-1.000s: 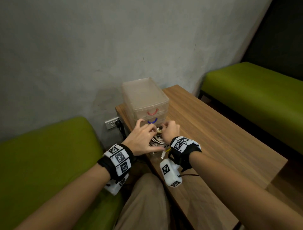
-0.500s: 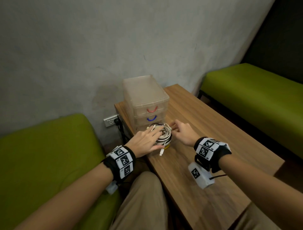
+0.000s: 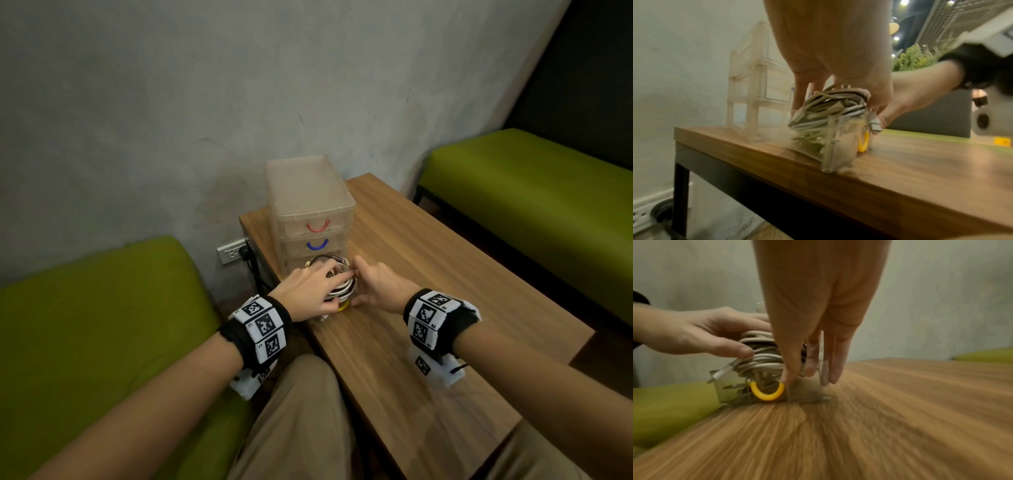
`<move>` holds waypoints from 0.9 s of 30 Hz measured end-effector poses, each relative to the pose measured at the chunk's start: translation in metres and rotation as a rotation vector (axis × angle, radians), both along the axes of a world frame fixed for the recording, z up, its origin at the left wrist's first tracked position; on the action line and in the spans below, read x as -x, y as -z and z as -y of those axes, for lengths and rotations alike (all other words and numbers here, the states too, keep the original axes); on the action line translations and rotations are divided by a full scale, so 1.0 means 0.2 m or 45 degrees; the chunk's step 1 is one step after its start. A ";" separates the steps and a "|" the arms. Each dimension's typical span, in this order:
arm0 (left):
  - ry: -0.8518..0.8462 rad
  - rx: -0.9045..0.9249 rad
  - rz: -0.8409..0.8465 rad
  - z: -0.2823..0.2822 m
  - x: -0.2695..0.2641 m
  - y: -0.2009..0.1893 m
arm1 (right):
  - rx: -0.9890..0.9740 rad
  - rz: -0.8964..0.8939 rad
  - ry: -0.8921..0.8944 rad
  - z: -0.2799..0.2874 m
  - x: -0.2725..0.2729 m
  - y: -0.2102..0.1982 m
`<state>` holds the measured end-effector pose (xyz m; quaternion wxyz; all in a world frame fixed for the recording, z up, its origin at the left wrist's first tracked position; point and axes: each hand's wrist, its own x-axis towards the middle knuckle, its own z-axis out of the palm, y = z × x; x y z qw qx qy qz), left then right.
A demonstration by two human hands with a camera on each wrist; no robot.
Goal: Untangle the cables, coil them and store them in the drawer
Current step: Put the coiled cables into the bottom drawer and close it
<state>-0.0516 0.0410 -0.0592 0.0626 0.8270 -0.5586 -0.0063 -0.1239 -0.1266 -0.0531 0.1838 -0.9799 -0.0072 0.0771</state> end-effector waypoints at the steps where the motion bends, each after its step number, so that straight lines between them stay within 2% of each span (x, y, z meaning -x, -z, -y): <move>1: 0.000 -0.010 -0.039 -0.01 -0.01 0.01 | -0.026 -0.001 0.005 0.00 0.00 0.01; 5: 0.044 -0.229 -0.058 -0.02 -0.04 0.02 | -0.130 0.077 0.021 0.01 0.02 0.04; 7: 0.071 -0.265 -0.013 -0.02 -0.04 0.02 | -0.156 0.103 0.000 0.01 0.02 0.04; 10: 0.067 -0.171 -0.028 -0.04 -0.04 0.04 | -0.183 0.174 -0.058 0.02 0.05 0.05; 14: -0.101 0.028 -0.184 -0.02 -0.09 0.00 | -0.271 0.158 -0.139 -0.01 0.11 0.05; 18: 0.083 -0.209 0.091 0.02 -0.05 0.03 | -0.216 0.149 -0.189 -0.02 0.11 0.00; 21: 0.099 -0.169 0.135 0.01 -0.03 0.09 | -0.163 0.152 -0.259 -0.02 0.11 0.02; 24: 0.058 -0.067 -0.022 -0.01 -0.03 0.11 | -0.185 0.161 -0.263 0.00 0.11 0.02; 27: 0.062 -0.039 -0.207 -0.01 -0.03 0.10 | -0.169 0.310 -0.090 0.00 0.08 0.00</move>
